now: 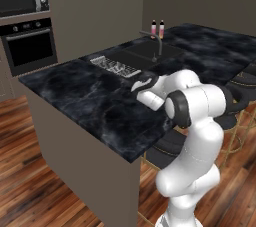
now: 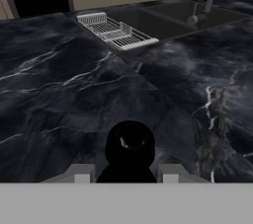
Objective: Place the large bottle from the dining counter next to the other large bottle outside the sink, and place the small bottle from the dining counter next to the other small bottle inside the sink.
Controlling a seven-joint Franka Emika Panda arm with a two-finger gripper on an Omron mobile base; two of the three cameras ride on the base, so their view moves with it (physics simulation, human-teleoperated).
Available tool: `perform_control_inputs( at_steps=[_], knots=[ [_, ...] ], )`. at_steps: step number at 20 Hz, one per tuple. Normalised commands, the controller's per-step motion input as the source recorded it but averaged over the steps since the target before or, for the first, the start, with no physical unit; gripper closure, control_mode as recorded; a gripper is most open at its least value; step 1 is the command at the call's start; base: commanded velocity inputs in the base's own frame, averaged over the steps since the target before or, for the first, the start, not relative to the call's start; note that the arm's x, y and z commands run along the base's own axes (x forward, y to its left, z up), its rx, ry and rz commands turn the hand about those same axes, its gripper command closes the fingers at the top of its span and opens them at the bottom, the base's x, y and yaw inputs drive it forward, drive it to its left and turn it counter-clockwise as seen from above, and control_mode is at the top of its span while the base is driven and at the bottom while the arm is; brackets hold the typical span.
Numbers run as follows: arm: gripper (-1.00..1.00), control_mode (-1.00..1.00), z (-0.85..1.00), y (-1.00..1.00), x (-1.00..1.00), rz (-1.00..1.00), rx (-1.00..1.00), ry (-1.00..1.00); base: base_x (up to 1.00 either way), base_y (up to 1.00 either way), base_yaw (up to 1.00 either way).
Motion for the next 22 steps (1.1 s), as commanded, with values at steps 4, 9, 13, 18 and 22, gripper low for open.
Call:
perform_control_inputs(
  at_steps=[4,9,13,18,22],
  knots=[
    [1.0,-1.0,0.01,0.0,-0.14,0.0,0.0,-0.03,0.0,0.0,0.0],
    [1.0,-1.0,0.0,0.0,-0.02,0.0,0.0,0.0,0.0,0.0,0.0],
    [1.0,-1.0,0.0,0.0,0.0,0.0,0.01,0.0,0.0,0.0,0.0],
    [1.0,1.0,0.0,0.0,0.0,0.0,0.0,0.0,-0.14,0.0,0.0],
    [1.0,1.0,0.0,0.0,0.0,0.0,0.0,0.0,-0.57,0.06,0.0]
  ],
)
